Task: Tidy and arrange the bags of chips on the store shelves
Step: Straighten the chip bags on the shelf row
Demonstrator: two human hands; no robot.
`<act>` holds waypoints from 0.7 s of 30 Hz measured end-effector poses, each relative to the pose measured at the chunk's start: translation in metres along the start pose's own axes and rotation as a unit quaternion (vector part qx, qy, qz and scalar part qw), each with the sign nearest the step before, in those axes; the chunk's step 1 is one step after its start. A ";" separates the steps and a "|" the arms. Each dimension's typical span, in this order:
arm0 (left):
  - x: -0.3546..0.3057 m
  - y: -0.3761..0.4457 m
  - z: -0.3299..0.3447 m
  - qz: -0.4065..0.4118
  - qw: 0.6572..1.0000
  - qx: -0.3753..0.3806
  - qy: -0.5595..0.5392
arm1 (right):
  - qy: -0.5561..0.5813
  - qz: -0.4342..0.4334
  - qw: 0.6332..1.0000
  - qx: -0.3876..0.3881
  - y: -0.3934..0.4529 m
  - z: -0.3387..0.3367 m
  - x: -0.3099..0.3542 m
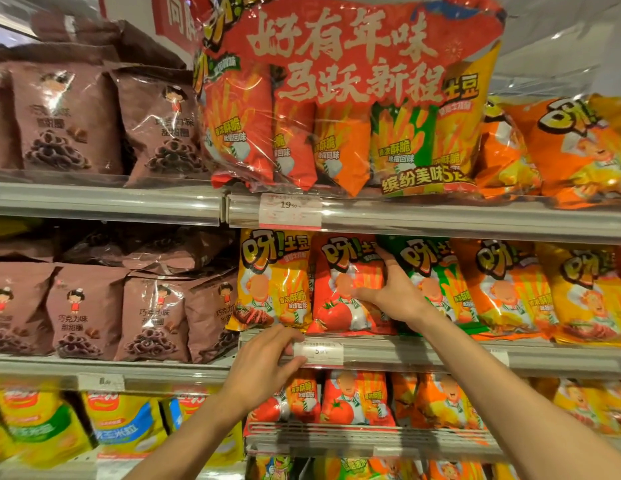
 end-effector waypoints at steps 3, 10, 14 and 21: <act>0.001 0.000 0.000 0.002 1.000 0.007 -0.002 | -0.024 0.007 1.000 0.007 0.004 0.000 -0.004; 0.001 0.001 0.000 0.005 1.000 0.006 -0.004 | -0.033 0.021 0.999 -0.011 0.007 0.007 -0.008; 0.001 0.000 0.001 -0.001 1.000 0.006 -0.006 | -0.041 0.026 0.999 -0.022 0.003 0.010 -0.011; -0.004 -0.002 -0.004 -0.006 1.000 -0.009 -0.009 | -0.073 0.034 0.996 -0.049 -0.017 0.019 -0.013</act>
Point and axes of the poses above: each hand's wrist, its own y-axis towards the middle knuckle, its own z-axis out of the palm, x = y × z, the point moved 4 cm from there along y, towards the middle knuckle, and after that the axes turned 9 degrees about -y, right-handed, at the moved point
